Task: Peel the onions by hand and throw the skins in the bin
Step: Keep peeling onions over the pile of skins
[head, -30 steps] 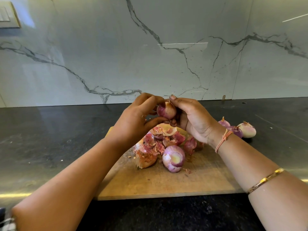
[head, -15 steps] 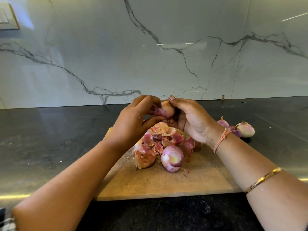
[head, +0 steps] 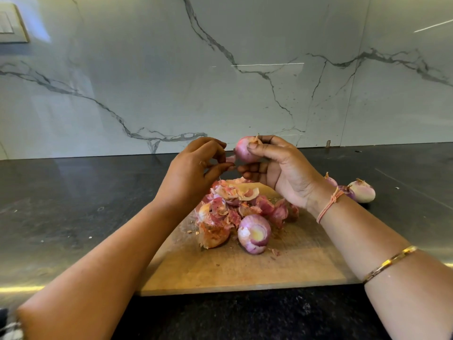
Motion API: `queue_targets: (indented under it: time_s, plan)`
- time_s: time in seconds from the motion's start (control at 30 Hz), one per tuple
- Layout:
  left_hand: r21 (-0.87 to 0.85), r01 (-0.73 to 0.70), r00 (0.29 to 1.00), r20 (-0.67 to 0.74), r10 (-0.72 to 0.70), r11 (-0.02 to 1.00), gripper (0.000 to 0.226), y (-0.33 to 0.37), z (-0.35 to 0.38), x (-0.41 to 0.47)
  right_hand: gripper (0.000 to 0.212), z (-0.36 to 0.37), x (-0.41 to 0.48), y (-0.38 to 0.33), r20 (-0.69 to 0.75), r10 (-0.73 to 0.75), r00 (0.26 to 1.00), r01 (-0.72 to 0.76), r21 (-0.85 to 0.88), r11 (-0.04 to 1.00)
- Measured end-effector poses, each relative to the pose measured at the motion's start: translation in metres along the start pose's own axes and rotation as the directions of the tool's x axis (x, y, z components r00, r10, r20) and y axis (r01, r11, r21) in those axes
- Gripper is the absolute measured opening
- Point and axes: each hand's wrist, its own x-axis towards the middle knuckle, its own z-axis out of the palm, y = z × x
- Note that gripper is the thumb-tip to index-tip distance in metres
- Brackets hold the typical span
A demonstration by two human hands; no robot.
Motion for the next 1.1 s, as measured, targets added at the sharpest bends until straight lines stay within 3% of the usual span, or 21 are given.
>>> queue_targets:
  time_s: [0.07,0.17,0.37,0.67,0.87,1.1]
  plan:
    - [0.023,0.062,0.998,0.002,-0.062,0.998,0.019,-0.001,-0.001,0.001,0.013,0.0,0.0,-0.001,0.028,-0.006,1.0,0.006,0.009,1.0]
    - [0.027,0.128,0.992,-0.014,-0.127,0.991,0.017,-0.002,-0.001,0.002,0.029,-0.002,0.001,0.003,0.077,-0.008,0.997,0.011,-0.042,0.999]
    - [-0.116,0.183,0.983,0.057,-0.177,0.976,0.028,0.005,0.001,-0.001,0.044,-0.006,0.002,0.006,0.134,-0.021,0.991,0.041,-0.149,0.988]
    - [-0.321,0.34,0.94,0.089,-0.329,0.884,0.007,0.014,0.0,-0.002,0.044,0.0,-0.005,0.007,0.186,-0.083,0.979,0.143,-0.341,0.929]
    - [-0.293,0.357,0.933,0.062,-0.355,0.887,0.008,0.014,0.001,-0.002,0.047,0.002,-0.004,0.01,0.2,-0.123,0.972,0.202,-0.445,0.872]
    - [-0.215,0.338,0.938,-0.003,-0.347,0.916,0.012,0.009,0.001,-0.001,0.046,0.002,-0.004,0.01,0.199,-0.095,0.975,0.171,-0.413,0.894]
